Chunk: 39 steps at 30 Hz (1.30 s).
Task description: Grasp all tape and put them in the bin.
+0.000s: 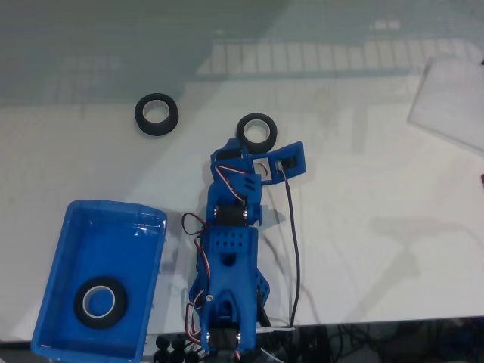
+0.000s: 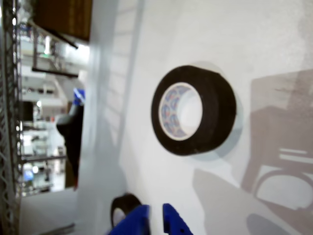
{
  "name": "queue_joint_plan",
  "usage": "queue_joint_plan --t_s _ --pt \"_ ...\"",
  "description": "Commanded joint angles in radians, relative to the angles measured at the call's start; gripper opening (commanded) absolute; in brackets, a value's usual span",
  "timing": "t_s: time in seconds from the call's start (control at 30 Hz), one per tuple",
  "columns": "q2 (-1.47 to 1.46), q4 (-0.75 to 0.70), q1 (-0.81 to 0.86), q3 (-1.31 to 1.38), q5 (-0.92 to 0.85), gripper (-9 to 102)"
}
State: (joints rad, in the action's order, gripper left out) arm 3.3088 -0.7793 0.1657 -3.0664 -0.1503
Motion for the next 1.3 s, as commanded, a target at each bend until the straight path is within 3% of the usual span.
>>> queue_joint_plan --t_s 0.0,0.13,0.87,1.27 --pt "0.006 -0.008 0.028 -0.014 0.018 25" --pt "-0.143 -0.008 0.066 0.109 0.057 29" --pt "-1.413 -0.109 0.179 0.939 0.143 28" --pt "-1.68 -0.109 0.144 1.092 0.106 22"
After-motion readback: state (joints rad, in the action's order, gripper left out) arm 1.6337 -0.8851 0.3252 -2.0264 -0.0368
